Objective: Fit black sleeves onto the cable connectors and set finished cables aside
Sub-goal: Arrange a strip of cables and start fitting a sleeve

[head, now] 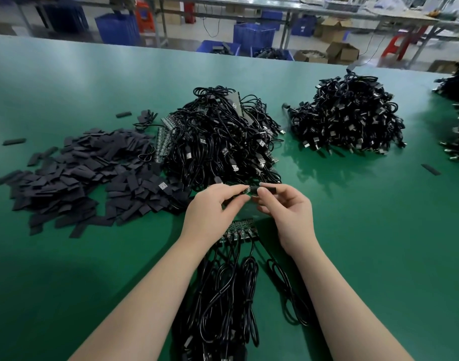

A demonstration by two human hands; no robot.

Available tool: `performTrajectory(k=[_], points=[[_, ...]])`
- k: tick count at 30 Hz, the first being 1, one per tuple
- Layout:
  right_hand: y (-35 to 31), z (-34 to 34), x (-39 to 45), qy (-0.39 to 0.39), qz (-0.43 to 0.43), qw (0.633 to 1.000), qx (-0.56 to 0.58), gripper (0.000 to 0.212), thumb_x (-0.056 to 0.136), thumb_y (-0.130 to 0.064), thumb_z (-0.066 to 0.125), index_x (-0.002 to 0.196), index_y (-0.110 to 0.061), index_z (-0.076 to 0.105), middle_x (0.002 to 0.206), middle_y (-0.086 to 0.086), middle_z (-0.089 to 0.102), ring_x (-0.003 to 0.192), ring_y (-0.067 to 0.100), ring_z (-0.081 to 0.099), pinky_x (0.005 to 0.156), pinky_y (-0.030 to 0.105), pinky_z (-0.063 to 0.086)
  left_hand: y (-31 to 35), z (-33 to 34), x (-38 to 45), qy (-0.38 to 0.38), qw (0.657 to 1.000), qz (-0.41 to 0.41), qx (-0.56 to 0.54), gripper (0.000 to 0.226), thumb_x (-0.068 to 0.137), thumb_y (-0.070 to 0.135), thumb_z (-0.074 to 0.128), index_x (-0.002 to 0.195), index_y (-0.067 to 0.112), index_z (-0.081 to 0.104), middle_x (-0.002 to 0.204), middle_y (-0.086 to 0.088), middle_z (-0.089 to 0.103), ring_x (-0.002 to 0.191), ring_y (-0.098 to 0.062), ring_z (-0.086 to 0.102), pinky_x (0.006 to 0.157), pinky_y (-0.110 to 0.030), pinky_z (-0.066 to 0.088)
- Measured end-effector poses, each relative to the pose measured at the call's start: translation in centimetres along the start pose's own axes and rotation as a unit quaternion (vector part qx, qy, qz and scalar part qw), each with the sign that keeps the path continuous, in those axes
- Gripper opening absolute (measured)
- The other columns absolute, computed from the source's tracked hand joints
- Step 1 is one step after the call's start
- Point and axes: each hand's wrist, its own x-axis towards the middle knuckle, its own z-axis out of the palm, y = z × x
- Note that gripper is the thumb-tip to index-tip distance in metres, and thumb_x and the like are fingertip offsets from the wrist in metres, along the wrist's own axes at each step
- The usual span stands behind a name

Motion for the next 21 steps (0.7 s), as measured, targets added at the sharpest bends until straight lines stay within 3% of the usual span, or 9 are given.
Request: performTrajectory(k=[8,15,21], points=[[-0.22,0.23,-0.25,0.016,-0.018,0.999,-0.034,0.019,0.088,-0.009,0.073,0.089,-0.028,0.075,0.084,-0.002,0.077,0.080,0.011,0.072,0.072,0.023,0.058,-0.04,-0.08,-0.07,-0.011,1.000,-0.005,0.012,0.025,0.092,0.038,0.064,0.116,0.038,0.070,0.097,0.020,0.066,0.092,-0.001,0.061,0.076,-0.034,0.055],[0.04,-0.07,0.04,0.004,-0.008,0.999,-0.048,0.019,0.088,-0.016,0.073,0.087,-0.035,0.076,0.082,0.001,0.076,0.080,0.017,0.073,0.074,0.027,0.059,-0.33,0.01,0.00,-0.024,1.000,0.008,0.012,0.025,0.092,0.036,0.064,0.116,0.038,0.069,0.102,0.022,0.066,0.099,0.015,0.046,0.078,-0.012,0.043],[-0.19,-0.08,0.17,-0.028,0.011,0.999,-0.019,0.011,0.085,-0.020,0.073,0.087,-0.030,0.077,0.086,0.004,0.077,0.082,0.016,0.074,0.071,0.021,0.056,-0.32,0.01,0.08,-0.020,1.000,0.000,0.013,0.024,0.094,0.035,0.061,0.115,0.040,0.069,0.099,0.024,0.064,0.099,0.017,0.045,0.077,-0.012,0.043]])
